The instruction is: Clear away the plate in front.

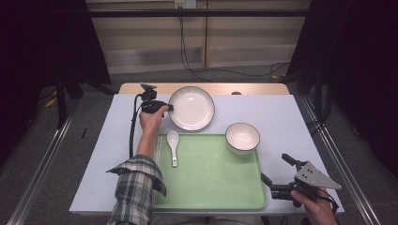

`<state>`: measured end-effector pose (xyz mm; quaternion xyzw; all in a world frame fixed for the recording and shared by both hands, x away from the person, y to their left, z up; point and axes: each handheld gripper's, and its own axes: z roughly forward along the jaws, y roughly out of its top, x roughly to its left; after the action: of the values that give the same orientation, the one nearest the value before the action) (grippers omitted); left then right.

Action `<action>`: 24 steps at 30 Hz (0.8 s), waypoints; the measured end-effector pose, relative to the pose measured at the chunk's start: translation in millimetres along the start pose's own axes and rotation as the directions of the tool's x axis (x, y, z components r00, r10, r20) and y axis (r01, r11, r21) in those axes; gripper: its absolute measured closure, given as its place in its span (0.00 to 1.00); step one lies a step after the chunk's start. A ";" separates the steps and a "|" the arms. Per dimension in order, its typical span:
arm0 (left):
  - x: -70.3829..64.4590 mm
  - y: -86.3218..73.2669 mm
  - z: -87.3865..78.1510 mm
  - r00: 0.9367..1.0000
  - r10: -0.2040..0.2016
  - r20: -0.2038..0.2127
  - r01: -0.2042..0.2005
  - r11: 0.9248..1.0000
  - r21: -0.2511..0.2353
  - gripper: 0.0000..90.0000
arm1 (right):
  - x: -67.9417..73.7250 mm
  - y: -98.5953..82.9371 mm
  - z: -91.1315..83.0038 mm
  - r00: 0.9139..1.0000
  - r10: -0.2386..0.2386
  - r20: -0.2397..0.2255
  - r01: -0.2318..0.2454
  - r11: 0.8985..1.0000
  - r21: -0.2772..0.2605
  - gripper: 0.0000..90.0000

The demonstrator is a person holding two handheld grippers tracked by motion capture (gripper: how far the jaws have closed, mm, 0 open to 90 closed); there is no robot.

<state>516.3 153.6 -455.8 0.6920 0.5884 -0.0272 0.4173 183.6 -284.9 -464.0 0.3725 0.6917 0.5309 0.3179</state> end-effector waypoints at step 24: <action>16.4 -1.7 -16.7 0.999 -0.035 -0.001 0.035 0.998 -0.046 0.95 | -2.4 -1.8 -0.1 1.000 0.010 0.012 -0.010 1.000 0.002 0.01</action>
<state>512.3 176.6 -454.6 0.6718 0.6014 -0.0205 0.4320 184.4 -287.2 -465.6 0.3794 0.6886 0.5293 0.3189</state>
